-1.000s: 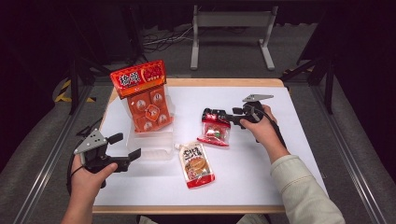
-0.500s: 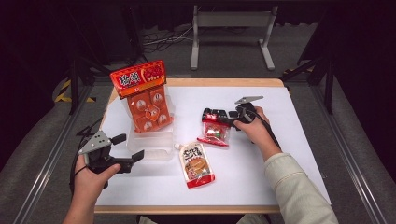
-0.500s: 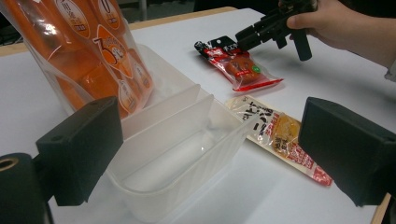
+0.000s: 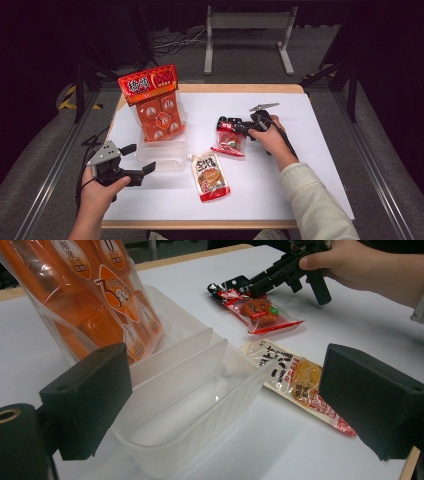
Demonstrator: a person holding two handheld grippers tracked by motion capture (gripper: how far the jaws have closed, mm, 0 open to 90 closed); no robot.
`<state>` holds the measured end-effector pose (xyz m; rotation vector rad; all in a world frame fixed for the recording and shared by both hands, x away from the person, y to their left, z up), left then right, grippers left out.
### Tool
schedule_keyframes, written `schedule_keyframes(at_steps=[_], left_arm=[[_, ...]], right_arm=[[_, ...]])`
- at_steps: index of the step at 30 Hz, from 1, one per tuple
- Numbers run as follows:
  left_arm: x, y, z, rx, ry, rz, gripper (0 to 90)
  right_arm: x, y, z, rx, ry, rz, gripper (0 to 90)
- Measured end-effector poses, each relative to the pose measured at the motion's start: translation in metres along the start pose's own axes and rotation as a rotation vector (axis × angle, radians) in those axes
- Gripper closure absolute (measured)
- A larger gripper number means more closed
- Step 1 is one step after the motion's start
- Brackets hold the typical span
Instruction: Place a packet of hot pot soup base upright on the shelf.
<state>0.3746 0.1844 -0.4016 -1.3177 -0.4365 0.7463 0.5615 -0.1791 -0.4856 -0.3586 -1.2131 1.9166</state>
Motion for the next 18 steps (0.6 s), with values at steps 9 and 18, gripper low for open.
schedule_keyframes(at_steps=[9,18], left_arm=[[0.000,0.000,0.000,-0.004,-0.009,0.006,7.8],[0.003,0.000,0.001,-0.003,-0.014,0.008,7.9]], right_arm=[[0.001,0.001,0.004,0.042,0.016,0.025,82.5],[0.008,-0.005,0.011,0.037,0.022,0.052,89.6]])
Point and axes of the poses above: each handheld gripper's, and its own axes: z roughly backward along the jaws, y roughly out of its underside, x roughly to its left, the point moved 7 cm from there along -z, roughly forward along the jaws, and after that the axes turned 12 degrees about -x, right-handed, at the moved point
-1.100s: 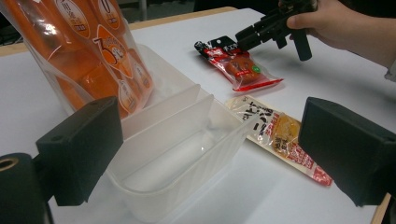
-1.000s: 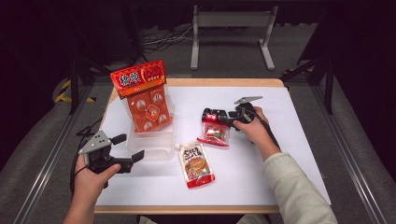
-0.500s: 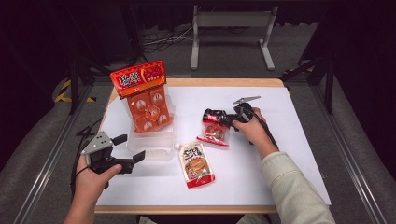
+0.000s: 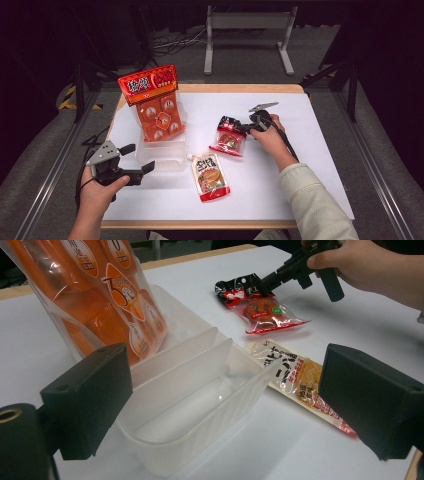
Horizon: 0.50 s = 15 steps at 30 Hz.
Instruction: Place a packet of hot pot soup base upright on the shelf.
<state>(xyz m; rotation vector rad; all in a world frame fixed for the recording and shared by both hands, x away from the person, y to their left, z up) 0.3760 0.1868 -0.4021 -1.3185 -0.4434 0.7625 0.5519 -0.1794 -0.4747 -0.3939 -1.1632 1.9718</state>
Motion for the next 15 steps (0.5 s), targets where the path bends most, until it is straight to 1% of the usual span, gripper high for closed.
schedule_keyframes(at_steps=[3,7,10,11,13,14,15], left_arm=[[0.000,0.000,0.000,-0.001,0.001,-0.002,7.9],[0.000,-0.001,-0.001,-0.003,0.001,0.005,7.9],[0.000,-0.001,-0.001,-0.003,0.003,-0.003,7.9],[0.000,-0.001,-0.001,-0.002,0.002,-0.001,7.9],[0.000,-0.001,-0.001,-0.003,0.004,0.001,7.9],[0.000,-0.001,-0.001,-0.003,0.004,0.001,7.9],[0.000,-0.001,-0.001,-0.005,0.003,0.004,7.9]], right_arm=[[0.003,-0.005,0.006,-0.013,-0.007,0.001,89.9],[0.008,-0.014,0.018,-0.040,-0.037,-0.025,90.0],[0.013,-0.020,0.026,-0.059,-0.060,-0.030,90.0],[0.013,-0.020,0.026,-0.059,-0.060,-0.030,90.0],[0.018,-0.026,0.034,-0.079,-0.090,-0.037,90.0],[0.018,-0.026,0.034,-0.079,-0.090,-0.037,90.0],[0.022,-0.028,0.039,-0.081,-0.113,-0.048,90.0]])
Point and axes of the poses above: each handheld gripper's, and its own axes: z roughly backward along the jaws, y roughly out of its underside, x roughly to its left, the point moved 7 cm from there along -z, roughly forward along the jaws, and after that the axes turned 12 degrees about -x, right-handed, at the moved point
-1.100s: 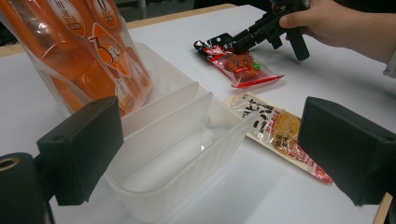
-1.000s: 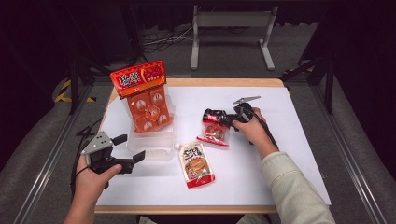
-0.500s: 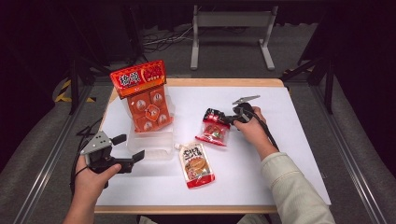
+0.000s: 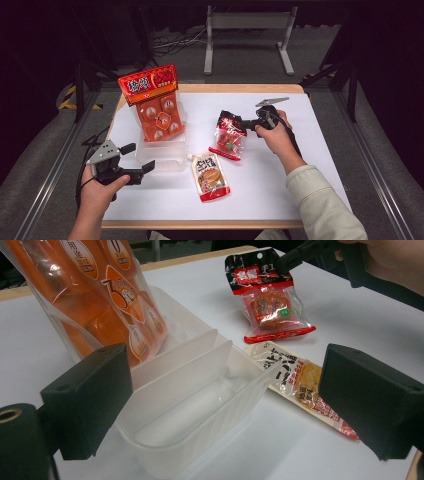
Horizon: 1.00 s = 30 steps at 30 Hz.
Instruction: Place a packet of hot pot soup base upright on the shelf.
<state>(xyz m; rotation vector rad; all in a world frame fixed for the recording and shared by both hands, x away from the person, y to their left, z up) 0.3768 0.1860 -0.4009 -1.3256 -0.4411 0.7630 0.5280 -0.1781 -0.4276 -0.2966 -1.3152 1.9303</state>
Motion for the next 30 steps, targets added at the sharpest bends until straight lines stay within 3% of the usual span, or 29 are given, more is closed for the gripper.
schedule_keyframes(at_steps=[5,13,30], left_arm=[[0.002,0.000,0.001,-0.004,-0.005,0.001,7.9],[0.003,-0.001,0.001,-0.006,-0.004,0.003,7.9],[0.008,-0.009,0.007,-0.032,-0.015,0.007,7.8]], right_arm=[[0.008,-0.007,0.009,-0.028,-0.038,0.012,90.0],[0.025,-0.018,0.025,-0.070,-0.103,0.079,90.0],[0.056,-0.043,0.048,-0.165,-0.170,0.204,90.0]])
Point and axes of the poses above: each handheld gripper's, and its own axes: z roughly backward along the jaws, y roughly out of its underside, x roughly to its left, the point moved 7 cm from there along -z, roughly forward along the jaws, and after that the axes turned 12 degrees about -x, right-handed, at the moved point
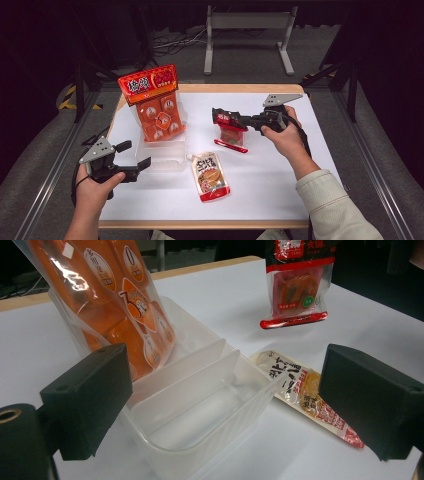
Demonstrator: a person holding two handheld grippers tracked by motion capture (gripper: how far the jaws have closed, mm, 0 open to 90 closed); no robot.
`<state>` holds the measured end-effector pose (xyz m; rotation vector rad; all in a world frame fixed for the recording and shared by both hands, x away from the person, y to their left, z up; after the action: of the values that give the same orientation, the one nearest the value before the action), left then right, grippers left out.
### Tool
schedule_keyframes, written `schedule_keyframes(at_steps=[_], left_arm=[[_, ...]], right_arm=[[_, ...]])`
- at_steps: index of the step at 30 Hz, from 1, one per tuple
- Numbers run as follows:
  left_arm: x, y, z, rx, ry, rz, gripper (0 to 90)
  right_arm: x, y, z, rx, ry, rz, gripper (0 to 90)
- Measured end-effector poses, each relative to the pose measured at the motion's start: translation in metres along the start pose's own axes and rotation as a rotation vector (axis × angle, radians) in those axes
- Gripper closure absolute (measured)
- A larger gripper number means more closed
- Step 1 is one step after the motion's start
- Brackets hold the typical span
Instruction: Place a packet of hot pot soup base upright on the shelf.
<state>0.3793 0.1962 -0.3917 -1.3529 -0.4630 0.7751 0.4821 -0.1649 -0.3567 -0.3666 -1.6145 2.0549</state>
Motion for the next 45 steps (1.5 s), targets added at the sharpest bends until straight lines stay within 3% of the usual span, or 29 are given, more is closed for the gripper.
schedule_keyframes(at_steps=[11,18,26,45], left_arm=[[0.003,-0.002,0.007,-0.004,0.007,0.019,5.8],[0.000,0.001,0.009,0.048,0.040,0.023,2.5],[0.002,0.000,0.011,0.060,0.026,0.003,2.4],[0.002,0.005,0.015,0.087,0.010,-0.007,2.3]], right_arm=[[0.015,-0.020,0.002,-0.044,-0.033,0.043,90.0],[0.026,-0.030,0.001,-0.061,-0.057,0.066,90.0],[0.035,-0.038,-0.003,-0.079,-0.080,0.101,90.0],[0.060,-0.060,-0.031,-0.109,-0.142,0.150,90.0]])
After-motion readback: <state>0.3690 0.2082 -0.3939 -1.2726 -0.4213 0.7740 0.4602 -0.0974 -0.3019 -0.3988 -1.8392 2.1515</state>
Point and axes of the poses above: each handheld gripper's, and its own axes: z roughly backward along the jaws, y roughly out of its underside, x roughly to its left, the point moved 7 cm from there along -z, roughly forward along the jaws, and after that the axes turned 12 degrees about -x, right-handed, at the moved point
